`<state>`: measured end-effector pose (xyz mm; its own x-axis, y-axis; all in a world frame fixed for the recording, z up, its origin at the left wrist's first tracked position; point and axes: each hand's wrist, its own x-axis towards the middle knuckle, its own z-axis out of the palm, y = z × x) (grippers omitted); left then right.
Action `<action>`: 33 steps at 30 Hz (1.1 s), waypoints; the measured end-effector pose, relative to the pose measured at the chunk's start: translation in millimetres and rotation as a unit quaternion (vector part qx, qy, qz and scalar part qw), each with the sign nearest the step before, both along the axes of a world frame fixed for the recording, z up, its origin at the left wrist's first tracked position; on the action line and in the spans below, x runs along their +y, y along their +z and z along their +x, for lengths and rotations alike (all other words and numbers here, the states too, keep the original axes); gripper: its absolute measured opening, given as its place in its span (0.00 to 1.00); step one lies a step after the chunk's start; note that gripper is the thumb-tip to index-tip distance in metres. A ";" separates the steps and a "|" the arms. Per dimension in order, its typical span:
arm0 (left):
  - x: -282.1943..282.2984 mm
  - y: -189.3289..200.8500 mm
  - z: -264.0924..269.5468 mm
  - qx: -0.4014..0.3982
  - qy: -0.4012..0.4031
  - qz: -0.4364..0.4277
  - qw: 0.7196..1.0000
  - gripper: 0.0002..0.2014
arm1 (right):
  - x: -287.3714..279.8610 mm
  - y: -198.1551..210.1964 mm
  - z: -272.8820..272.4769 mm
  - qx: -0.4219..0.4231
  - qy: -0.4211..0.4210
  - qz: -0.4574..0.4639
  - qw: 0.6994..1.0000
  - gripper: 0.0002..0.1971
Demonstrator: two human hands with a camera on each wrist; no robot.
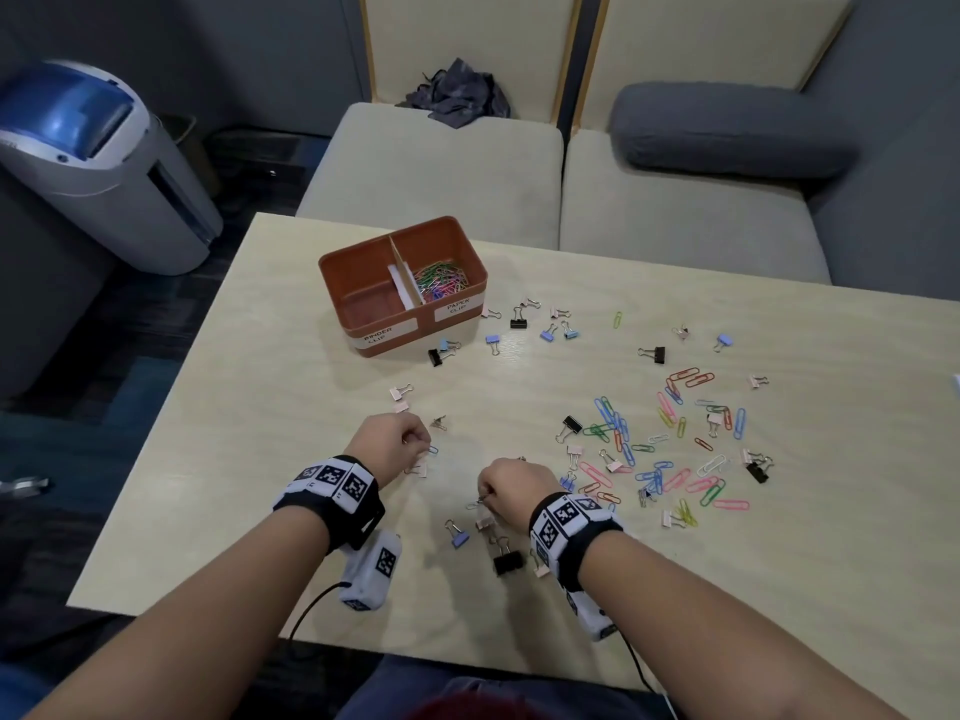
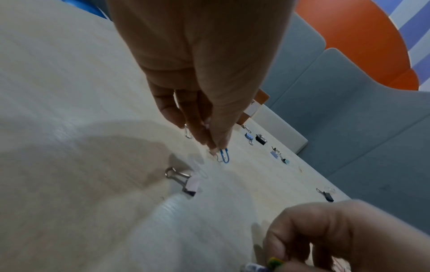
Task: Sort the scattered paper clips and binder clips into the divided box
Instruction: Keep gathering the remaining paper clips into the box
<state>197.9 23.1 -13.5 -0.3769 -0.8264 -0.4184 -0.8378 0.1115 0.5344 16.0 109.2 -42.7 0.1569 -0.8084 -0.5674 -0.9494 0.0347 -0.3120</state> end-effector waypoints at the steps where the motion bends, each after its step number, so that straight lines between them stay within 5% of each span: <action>1: -1.3 -0.2 2.7 0.006 0.003 0.002 1.000 0.04 | 1.0 0.4 0.0 -0.001 -0.004 0.002 1.000 0.06; 14: 28.6 -7.7 56.8 -0.021 -0.052 0.108 0.993 0.06 | 0.7 3.7 3.5 0.004 -0.016 0.024 1.000 0.10; 22: 54.2 -29.2 72.8 -0.082 -0.075 0.086 0.990 0.14 | 7.2 11.3 4.9 0.031 -0.033 -0.021 0.999 0.12; 26: 61.6 -29.9 74.3 -0.116 -0.089 0.040 0.988 0.08 | 7.1 11.5 4.7 0.023 -0.040 -0.012 0.999 0.12; 33: 61.3 -31.4 79.8 -0.046 -0.062 0.080 0.994 0.14 | 9.4 7.0 5.0 0.021 -0.040 -0.015 0.999 0.11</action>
<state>277.7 84.4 -44.9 -0.4261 -0.6960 -0.5779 -0.8687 0.1365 0.4761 21.1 118.6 -35.7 0.0678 -0.8344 -0.5470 -0.9565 0.1015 -0.2734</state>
